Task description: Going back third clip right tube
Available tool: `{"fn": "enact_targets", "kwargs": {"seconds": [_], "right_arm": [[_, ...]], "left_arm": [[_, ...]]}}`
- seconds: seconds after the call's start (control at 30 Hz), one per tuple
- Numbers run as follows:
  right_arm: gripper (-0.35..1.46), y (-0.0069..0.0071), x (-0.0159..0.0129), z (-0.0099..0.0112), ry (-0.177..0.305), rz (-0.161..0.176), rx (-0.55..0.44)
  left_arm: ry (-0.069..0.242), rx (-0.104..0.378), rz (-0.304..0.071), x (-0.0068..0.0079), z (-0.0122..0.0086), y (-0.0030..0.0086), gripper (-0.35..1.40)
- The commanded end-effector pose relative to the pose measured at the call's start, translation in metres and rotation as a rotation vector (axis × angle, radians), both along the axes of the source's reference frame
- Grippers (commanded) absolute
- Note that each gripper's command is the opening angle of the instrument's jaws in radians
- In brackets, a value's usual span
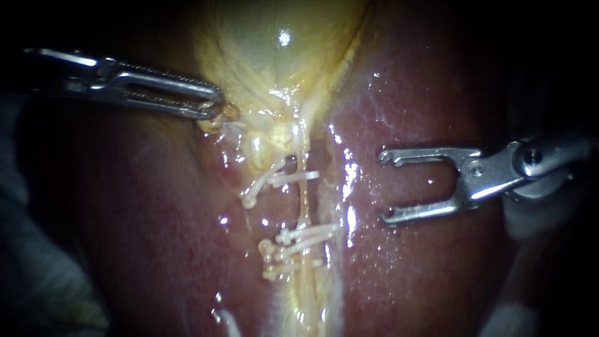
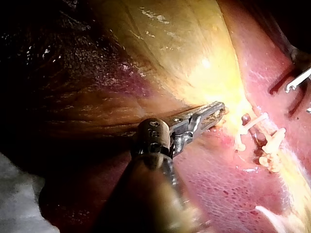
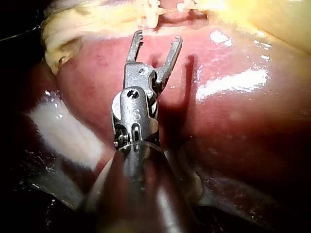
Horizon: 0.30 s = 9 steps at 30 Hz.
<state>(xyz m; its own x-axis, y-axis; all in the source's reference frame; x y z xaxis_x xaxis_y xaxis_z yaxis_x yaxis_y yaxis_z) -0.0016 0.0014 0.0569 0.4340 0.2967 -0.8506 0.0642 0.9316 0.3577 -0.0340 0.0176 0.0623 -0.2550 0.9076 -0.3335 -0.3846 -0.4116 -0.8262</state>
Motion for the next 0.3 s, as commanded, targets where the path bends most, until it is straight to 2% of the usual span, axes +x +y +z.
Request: {"fn": "enact_targets", "kwargs": {"seconds": [0.03, 0.3], "right_arm": [[0.50, 0.0000, 0.0000, 0.0000, 0.000, -0.001, 0.000], [0.50, -0.0001, 0.0002, 0.0000, -0.001, 0.000, 0.000]], "left_arm": [[-0.001, 0.001, 0.000, 0.0001, 0.0001, 0.0000, -0.35], [-0.001, 0.003, 0.004, 0.0006, -0.0001, 0.0000, -0.35]]}}
